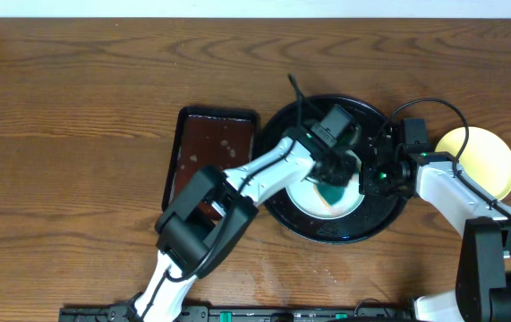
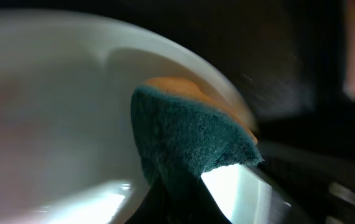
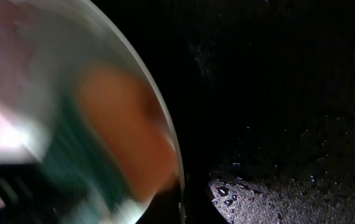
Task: Clean dirty plates on tray and stack at the side
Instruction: 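Scrub stained green plate with sponge while right gripper holds rim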
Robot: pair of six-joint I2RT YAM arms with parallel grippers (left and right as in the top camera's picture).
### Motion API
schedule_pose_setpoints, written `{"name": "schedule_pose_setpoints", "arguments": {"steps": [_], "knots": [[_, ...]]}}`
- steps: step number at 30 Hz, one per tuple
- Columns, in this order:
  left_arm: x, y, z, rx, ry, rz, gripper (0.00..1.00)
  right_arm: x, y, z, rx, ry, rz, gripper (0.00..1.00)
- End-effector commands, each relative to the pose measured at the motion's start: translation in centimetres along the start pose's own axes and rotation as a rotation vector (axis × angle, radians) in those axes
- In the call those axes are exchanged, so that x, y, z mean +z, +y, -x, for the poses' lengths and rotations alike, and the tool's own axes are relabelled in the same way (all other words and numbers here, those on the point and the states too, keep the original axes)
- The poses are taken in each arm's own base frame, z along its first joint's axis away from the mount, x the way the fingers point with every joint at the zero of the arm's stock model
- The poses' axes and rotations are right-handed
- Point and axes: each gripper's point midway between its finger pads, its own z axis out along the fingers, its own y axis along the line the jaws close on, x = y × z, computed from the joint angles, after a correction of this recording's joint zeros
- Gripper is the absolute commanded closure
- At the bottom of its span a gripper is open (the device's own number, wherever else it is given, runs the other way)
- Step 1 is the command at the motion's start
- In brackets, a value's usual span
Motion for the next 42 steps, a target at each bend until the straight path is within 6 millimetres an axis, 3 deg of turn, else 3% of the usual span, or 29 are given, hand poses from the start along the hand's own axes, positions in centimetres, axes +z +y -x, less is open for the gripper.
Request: {"name": "schedule_pose_setpoints", "arguments": {"steps": [1,4,8,9,13,17,22,27,31,34,38,42], "knots": [[1.5,-2.3,-3.1,-0.003,0.112,-0.103,0.92,0.7,-0.7,-1.0,0.005,0.036,-0.04,0.99],[1.6,-0.4,-3.1,-0.016,0.098,-0.003,0.92,0.7,-0.7,-1.1,0.005,0.037,-0.041,0.99],[0.9,4.3,-3.1,-0.044,0.078,0.226,0.92,0.7,-0.7,-1.1,0.005,0.036,-0.041,0.99],[-0.2,7.5,-3.1,-0.05,0.059,0.391,0.92,0.7,-0.7,-1.1,0.005,0.036,-0.041,0.99],[-2.9,12.1,-2.5,-0.026,0.004,0.677,0.93,0.7,-0.7,-1.1,0.005,0.036,-0.04,0.99],[-5.2,14.3,-2.0,0.0,-0.027,0.855,0.93,0.7,-0.7,-1.1,0.005,0.038,-0.04,0.99],[-7.0,15.2,-1.5,0.054,-0.019,0.954,0.93,0.7,-0.7,-1.2,0.006,0.04,-0.041,0.99],[-7.4,15.2,-1.3,0.096,-0.005,0.974,0.92,0.7,-0.7,-1.1,0.006,0.04,-0.041,0.99],[-5.4,13.6,-2.2,0.049,0.032,0.824,0.92,0.7,-0.7,-1.1,0.006,0.039,-0.041,0.99],[-2.4,10.4,-3.2,-0.048,0.067,0.579,0.92,0.7,-0.7,-1.1,0.006,0.039,-0.041,0.99],[0.9,3.9,-3.2,-0.068,0.09,0.175,0.92,0.7,-0.7,-1.1,0.006,0.039,-0.041,0.99],[1.5,0.9,-2.6,-0.035,0.075,0.044,0.92,0.7,-0.7,-1.1,0.006,0.038,-0.041,0.99]]}}
